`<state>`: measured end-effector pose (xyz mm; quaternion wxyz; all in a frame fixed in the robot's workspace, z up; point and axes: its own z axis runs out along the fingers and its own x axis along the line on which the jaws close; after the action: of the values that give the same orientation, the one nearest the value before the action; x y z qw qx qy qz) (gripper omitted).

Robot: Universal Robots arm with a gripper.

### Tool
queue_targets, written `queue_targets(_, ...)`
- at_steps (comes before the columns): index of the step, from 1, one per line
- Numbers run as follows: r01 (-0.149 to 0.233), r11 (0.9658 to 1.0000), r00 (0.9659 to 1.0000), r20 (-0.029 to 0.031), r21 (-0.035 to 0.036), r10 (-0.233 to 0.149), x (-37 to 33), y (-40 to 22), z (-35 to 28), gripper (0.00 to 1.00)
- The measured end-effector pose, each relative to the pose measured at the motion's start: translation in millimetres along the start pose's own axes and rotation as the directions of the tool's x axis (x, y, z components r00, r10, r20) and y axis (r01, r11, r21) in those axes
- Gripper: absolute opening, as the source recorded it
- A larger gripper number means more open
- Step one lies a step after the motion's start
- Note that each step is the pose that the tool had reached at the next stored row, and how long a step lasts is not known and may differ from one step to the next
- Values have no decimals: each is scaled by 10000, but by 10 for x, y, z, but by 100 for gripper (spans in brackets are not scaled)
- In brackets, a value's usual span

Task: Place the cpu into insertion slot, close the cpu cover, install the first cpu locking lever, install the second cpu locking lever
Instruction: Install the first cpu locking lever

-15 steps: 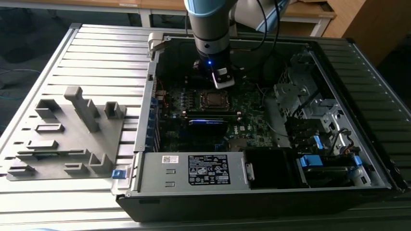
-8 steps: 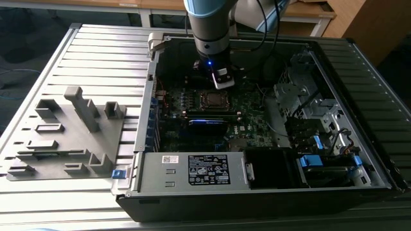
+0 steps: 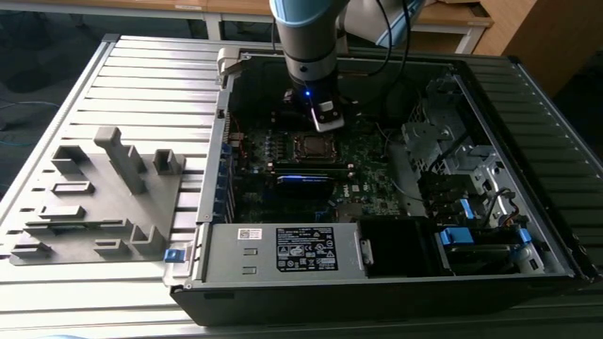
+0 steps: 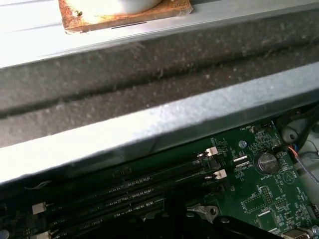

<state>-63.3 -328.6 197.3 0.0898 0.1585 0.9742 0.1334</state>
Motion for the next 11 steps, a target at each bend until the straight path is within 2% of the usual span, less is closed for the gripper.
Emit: queue_targets(11,19,10000,10000,27,72,-19,-7,-30,21,11)
